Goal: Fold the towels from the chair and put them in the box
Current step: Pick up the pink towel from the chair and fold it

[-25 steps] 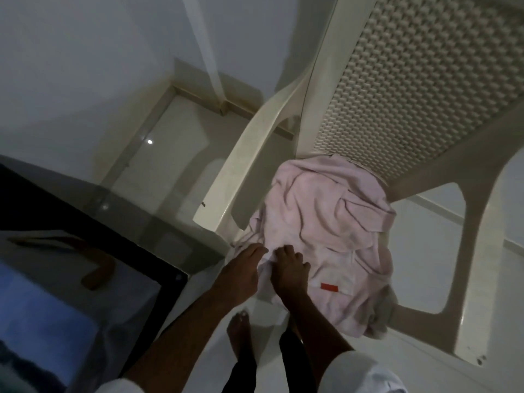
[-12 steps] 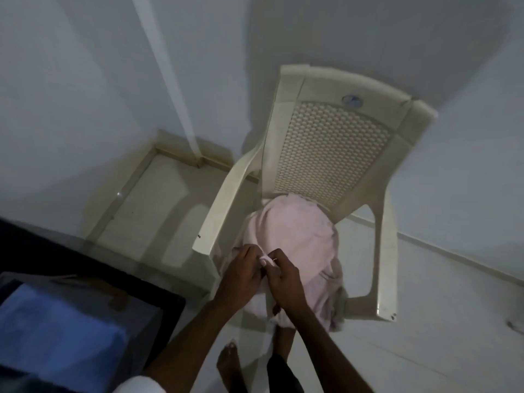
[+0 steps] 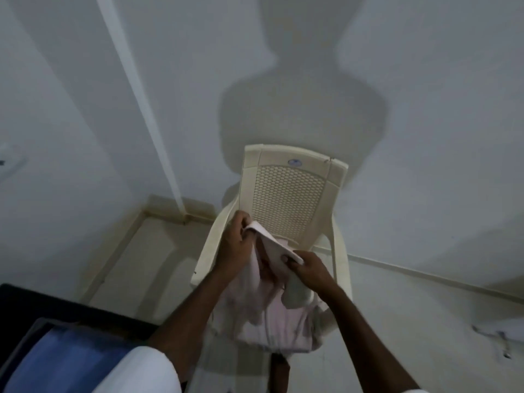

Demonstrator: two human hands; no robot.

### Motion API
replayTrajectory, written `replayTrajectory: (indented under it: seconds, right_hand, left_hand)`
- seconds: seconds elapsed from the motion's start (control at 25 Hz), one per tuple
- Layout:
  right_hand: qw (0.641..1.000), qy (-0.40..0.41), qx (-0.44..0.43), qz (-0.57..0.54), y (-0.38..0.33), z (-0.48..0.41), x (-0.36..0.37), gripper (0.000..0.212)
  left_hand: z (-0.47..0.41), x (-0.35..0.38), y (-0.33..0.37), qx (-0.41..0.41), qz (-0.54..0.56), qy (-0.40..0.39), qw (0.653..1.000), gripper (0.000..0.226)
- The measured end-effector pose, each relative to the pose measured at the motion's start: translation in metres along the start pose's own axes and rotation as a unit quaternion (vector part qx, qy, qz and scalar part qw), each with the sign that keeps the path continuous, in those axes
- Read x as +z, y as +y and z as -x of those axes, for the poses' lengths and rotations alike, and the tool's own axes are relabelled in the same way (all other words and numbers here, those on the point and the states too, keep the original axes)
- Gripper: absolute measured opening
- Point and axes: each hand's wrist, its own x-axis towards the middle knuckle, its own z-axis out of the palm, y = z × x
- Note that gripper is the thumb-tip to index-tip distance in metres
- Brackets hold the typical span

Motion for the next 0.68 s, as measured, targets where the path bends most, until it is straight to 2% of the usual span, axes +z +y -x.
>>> replayTrajectory:
  seconds: [0.12, 0.28, 0.36, 0.52, 0.6, 0.68]
  right_hand:
    - [0.995, 0.084, 0.002, -0.045, -0.016, 0.017, -0.038, 0.017]
    - [0.985, 0.126, -0.063, -0.097, -0.069, 0.03, -0.086, 0.018]
    - [0.974, 0.149, -0.086, -0.15, -0.094, 0.035, -0.105, 0.019]
    - [0.938, 0.229, -0.109, -0.238, -0.128, 0.046, -0.141, 0.021]
    - [0.909, 0.288, -0.11, -0.281, -0.134, 0.051, -0.166, 0.019]
    - [0.894, 0.318, -0.112, -0.296, -0.137, 0.056, -0.194, 0.015]
  left_hand:
    - [-0.017, -0.017, 0.025, 0.025, -0.003, 0.028, 0.999, 0.017]
    - [-0.024, -0.031, 0.049, 0.022, 0.002, 0.051, 0.998, 0.012]
    - [-0.027, -0.04, 0.054, 0.019, -0.023, 0.024, 0.999, 0.011]
    - [-0.028, -0.061, 0.043, 0.036, -0.141, -0.064, 0.987, 0.02]
    - [-0.024, -0.078, 0.029, 0.017, -0.174, -0.071, 0.982, 0.021]
    - [-0.022, -0.101, 0.014, -0.011, -0.169, -0.039, 0.985, 0.022]
